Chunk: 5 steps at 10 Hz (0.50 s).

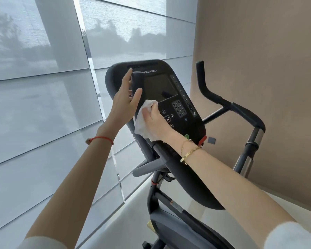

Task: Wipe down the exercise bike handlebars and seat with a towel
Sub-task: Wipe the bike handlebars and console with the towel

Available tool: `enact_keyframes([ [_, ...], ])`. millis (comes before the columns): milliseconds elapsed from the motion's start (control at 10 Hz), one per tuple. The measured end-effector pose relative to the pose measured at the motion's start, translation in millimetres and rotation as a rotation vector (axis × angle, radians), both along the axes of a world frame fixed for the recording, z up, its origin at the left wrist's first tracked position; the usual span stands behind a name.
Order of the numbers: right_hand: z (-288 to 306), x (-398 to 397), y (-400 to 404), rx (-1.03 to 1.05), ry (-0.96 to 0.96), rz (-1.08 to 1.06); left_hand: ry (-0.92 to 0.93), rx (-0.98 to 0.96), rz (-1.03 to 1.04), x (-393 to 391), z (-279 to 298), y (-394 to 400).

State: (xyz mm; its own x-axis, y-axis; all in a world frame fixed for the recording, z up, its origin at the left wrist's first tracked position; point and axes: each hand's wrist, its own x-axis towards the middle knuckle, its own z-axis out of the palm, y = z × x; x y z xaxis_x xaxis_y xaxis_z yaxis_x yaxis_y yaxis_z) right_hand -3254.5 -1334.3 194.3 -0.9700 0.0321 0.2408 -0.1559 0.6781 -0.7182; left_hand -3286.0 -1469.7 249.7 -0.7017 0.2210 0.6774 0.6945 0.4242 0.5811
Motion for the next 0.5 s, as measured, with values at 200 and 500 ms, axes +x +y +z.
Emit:
enact_keyframes([
  [200, -14.3, 5.3, 6.0, -0.003, 0.057, 0.171, 0.000, 0.033, 0.011, -7.1, 15.7, 2.5],
  [500, 6.9, -12.4, -8.4, -0.349, 0.151, 0.229, -0.049, 0.094, 0.015, -10.4, 10.5, 2.3],
])
